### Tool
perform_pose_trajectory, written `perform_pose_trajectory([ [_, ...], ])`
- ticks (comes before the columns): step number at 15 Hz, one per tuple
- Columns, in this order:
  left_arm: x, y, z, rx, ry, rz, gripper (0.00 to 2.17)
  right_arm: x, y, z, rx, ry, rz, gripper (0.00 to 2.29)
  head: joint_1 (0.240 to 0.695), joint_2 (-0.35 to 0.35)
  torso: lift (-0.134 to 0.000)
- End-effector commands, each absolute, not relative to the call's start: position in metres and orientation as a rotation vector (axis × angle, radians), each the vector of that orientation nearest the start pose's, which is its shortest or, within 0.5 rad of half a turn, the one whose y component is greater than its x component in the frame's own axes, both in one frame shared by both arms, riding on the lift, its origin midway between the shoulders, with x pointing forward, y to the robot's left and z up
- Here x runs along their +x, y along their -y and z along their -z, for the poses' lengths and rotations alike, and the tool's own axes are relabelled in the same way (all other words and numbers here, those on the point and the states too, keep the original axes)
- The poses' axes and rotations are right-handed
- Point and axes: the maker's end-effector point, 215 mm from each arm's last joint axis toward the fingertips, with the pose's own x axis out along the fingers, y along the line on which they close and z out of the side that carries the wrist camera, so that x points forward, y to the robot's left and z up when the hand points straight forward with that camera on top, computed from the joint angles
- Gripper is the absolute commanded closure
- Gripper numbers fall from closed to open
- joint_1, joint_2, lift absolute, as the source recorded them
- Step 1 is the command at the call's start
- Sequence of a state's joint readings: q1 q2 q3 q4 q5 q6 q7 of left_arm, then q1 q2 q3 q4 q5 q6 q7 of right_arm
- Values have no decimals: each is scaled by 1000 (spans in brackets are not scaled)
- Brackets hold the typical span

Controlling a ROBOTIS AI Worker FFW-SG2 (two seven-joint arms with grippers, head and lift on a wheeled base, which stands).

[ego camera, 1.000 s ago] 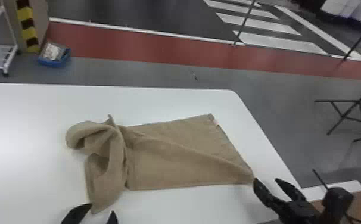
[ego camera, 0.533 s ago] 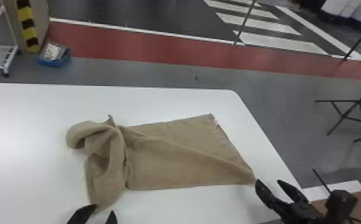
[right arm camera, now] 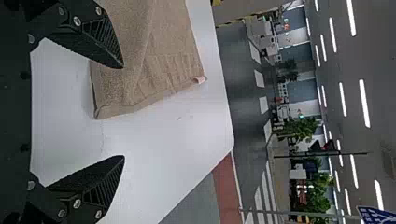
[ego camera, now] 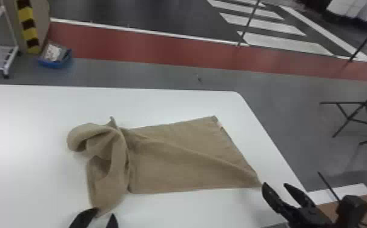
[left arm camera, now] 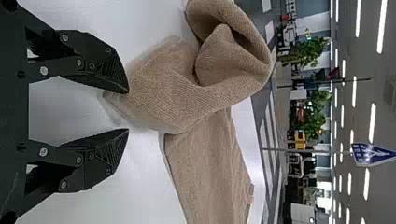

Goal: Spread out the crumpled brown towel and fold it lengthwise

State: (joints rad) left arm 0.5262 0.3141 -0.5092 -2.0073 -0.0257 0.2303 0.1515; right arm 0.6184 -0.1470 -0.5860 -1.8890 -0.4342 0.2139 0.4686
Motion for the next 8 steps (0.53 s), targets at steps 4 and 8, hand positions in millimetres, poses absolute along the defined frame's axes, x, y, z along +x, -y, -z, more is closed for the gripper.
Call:
perform_pose_trajectory([
  [4, 344, -43, 466, 162, -356, 398, 1001, 337, 474, 421, 162, -310, 39, 218, 695, -350, -128],
  [8, 348, -43, 447, 141, -318, 387, 1001, 335, 477, 420, 170, -311, 45, 218, 695, -350, -128],
])
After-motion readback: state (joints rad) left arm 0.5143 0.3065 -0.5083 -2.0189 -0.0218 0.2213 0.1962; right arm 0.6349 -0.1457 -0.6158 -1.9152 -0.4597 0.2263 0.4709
